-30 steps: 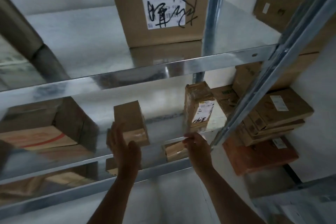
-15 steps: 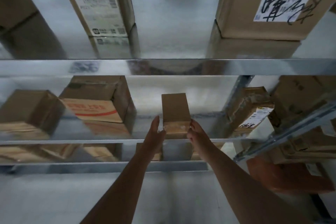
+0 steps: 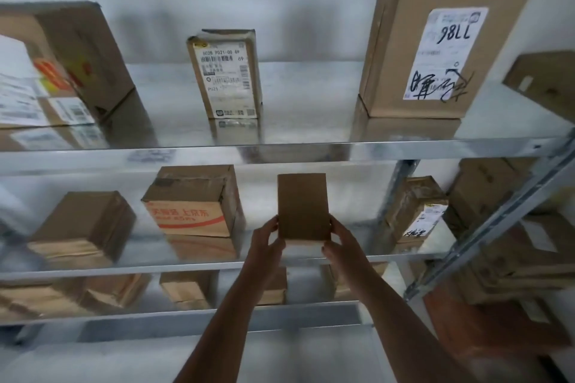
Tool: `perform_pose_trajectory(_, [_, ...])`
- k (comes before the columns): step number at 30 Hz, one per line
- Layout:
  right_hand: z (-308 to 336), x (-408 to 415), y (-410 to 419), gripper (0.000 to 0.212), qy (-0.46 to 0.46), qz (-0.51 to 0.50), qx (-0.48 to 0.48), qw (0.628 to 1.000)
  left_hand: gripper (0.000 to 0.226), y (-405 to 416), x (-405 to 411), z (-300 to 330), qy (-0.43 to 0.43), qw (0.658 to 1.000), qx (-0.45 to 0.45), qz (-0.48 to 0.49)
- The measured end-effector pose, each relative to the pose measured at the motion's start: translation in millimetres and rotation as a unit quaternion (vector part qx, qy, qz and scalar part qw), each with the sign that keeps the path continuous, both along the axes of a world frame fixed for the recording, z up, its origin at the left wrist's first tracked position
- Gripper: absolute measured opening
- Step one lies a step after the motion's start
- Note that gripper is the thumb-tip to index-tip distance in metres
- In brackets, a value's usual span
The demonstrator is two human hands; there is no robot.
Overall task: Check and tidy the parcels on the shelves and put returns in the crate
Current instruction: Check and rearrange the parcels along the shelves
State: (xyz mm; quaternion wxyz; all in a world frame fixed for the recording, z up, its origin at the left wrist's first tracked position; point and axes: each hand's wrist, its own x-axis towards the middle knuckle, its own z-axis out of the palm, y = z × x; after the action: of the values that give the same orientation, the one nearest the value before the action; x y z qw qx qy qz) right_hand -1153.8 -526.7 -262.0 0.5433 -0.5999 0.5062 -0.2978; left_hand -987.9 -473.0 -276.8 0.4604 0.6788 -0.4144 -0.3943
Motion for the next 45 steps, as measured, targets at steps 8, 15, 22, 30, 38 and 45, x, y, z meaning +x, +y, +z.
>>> perform_pose_trajectory(8, [12, 9, 23, 0.043, 0.015, -0.018, -0.030, 0.999, 0.038, 26, 13, 25, -0.014, 0.999, -0.029, 0.026])
perform_pose_trajectory(15, [22, 9, 29, 0.032, -0.194, -0.098, 0.062, 0.974, 0.044, 38, 21, 33, 0.106, 0.992, -0.052, 0.044])
perform_pose_trajectory(22, [25, 4, 30, 0.044, -0.187, -0.056, 0.014, 0.981, 0.064, 41, 17, 48, 0.175, 0.977, -0.106, 0.066])
perform_pose_trajectory(30, [31, 12, 27, 0.038, -0.154, -0.035, -0.009, 0.987, 0.028, 33, 21, 53, 0.199, 0.972, -0.124, 0.017])
perform_pose_trajectory(38, [38, 15, 20, 0.041, -0.110, -0.024, -0.066, 0.991, 0.042, 24, 27, 53, 0.165, 0.982, -0.087, 0.011])
perform_pose_trajectory(45, [25, 0, 7, 0.057, -0.059, -0.028, -0.074, 0.995, 0.045, -1, 1, 51, 0.108, 0.993, -0.049, -0.022])
